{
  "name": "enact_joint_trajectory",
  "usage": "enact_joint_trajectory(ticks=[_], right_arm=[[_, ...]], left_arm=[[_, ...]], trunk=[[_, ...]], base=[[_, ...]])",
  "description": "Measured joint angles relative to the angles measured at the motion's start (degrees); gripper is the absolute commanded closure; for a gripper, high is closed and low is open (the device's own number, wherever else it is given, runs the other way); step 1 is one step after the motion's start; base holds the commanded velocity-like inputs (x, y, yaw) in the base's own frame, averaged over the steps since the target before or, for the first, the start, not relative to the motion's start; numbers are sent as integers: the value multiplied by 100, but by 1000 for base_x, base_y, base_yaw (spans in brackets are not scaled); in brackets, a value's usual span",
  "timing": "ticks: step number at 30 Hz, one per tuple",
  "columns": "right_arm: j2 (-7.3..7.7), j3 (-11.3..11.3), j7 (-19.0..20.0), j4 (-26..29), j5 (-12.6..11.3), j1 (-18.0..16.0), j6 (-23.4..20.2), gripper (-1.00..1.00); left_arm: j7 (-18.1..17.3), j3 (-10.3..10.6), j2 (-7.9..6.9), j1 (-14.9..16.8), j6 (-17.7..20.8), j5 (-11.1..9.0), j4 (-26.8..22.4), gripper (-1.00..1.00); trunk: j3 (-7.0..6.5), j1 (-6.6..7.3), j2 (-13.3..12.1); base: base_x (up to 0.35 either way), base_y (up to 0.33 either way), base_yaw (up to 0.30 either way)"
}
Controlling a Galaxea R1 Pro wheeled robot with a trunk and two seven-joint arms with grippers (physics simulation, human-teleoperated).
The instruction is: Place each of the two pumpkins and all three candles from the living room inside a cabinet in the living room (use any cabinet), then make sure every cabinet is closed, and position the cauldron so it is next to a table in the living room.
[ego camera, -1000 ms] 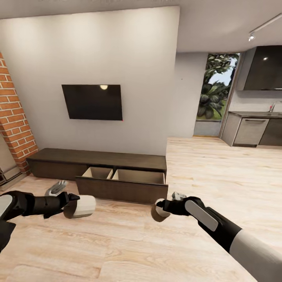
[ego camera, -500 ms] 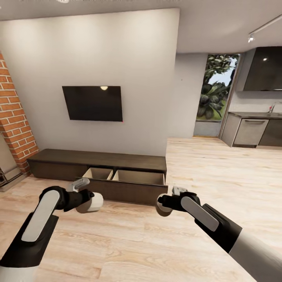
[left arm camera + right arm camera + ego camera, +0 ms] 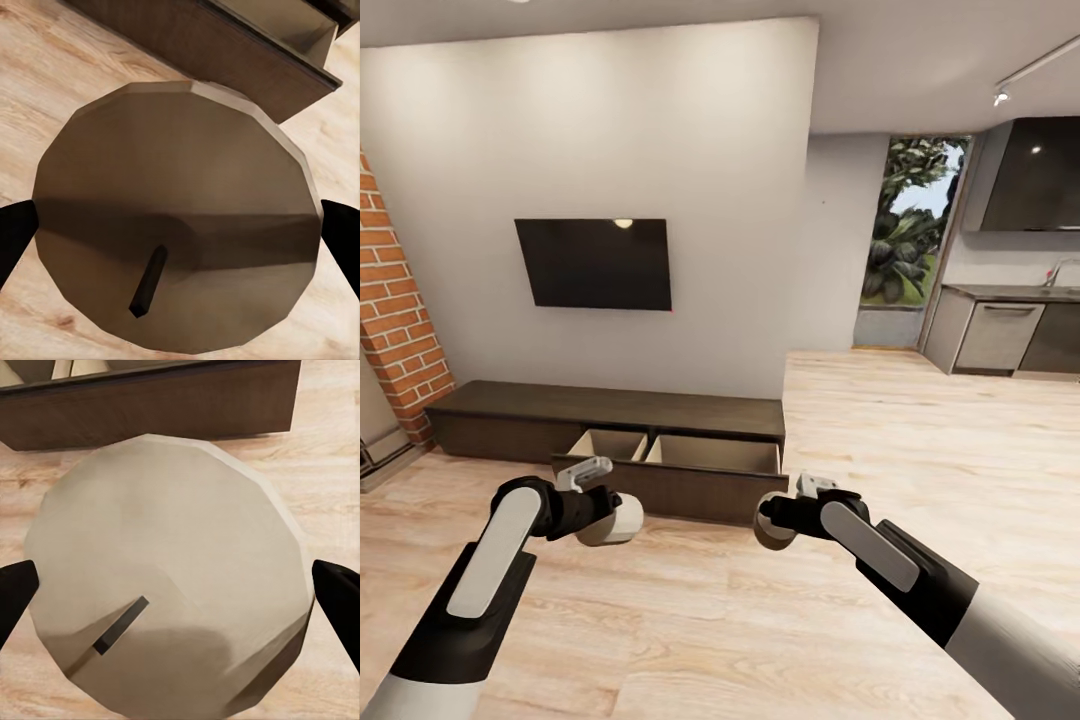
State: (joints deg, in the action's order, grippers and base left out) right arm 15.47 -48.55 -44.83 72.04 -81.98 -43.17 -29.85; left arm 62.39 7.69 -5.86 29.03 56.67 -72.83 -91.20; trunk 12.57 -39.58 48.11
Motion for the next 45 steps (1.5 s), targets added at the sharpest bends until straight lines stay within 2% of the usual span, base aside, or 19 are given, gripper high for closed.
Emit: enact_joint_trajectory(ticks=[11, 17, 37, 45], right_arm=[[2, -7, 22, -63, 46, 3, 37, 100], [5, -21, 123, -83, 57, 3, 314, 100], [5, -13, 129, -6, 43, 4, 396, 100], [9, -11, 136, -53, 36, 4, 460, 100]], left_arm=[[-13, -25, -16, 0, -1, -16, 11, 100], [-13, -32, -25, 0, -1, -24, 11, 100], [-12, -18, -25, 0, 3, -32, 13, 100], [-12, 5, -23, 1, 2, -31, 19, 100]], trunk=[[77, 1, 0], [79, 0, 1], [73, 0, 1], [48, 0, 0]], base=[[312, 144, -47], [300, 200, -1], [279, 219, -47], [270, 224, -233]])
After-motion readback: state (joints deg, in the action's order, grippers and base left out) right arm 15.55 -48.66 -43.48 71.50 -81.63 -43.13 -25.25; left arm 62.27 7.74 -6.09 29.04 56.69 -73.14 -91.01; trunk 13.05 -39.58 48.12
